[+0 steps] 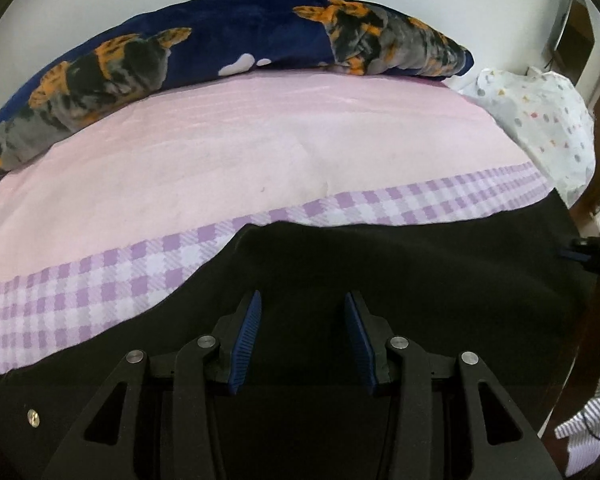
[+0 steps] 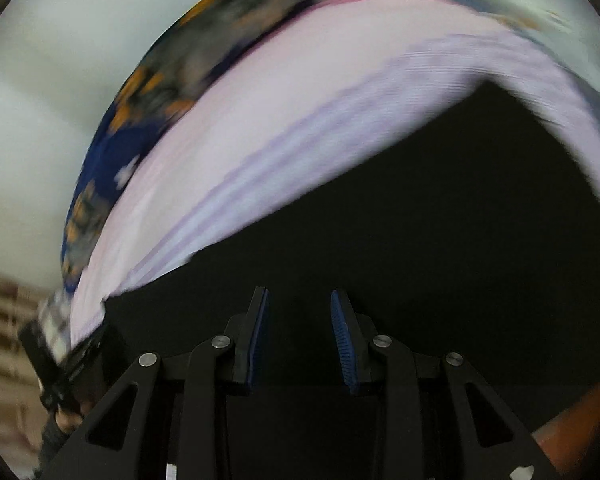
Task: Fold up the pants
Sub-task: 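Lay the leg hems over the waistband with the right gripper and smooth the fold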
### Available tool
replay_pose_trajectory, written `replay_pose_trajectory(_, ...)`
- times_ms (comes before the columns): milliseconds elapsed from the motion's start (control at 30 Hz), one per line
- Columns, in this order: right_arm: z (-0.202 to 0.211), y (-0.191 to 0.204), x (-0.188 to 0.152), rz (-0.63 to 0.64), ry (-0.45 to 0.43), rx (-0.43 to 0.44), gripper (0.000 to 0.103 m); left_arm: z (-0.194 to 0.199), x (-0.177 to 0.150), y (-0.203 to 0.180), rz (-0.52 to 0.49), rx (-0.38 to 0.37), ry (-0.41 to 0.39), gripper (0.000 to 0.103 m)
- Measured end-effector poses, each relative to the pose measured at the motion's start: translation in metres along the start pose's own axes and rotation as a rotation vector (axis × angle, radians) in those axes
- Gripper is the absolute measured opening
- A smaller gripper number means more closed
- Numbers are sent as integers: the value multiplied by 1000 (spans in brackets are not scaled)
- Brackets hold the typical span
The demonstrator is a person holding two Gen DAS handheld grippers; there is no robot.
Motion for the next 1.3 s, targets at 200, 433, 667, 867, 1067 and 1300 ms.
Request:
replay_pose_trajectory(200, 76, -82, -32, -223, -148, -23, 30, 26, -17, -6, 23, -31, -6, 45)
replay_pose_trajectory(433, 113, -137, -50, -354, -207, -44, 31, 49, -42, -34, 9, -94, -2, 46)
replay_pose_trajectory(667, 104, -148, -51, -385, -225, -19, 30, 51, -67, -54, -20, -104, 37, 46)
replay_pose_trajectory(867, 100, -155, -43, -399, -240, -15, 19, 45, -86, -61, -55, -90, 93, 46)
replay_pose_trajectory(1067, 99, -156, -41, -394, -272, -10, 9, 41, -96, -60, -62, -77, 108, 47)
replay_pose_trajectory(1300, 121, -94, -17, -321, -342, 112, 7, 43, -92, -55, -33, -96, 100, 47)
Point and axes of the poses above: each gripper's, at about its wrist camera, not at the fingertips, and z roughly against the way its jaws point, y to its left, x to its top, the point moved 5 cm from there along -z, roughly the way its jaws point, and after that the axes turned 7 degrees about z, right-handed, at the moved point
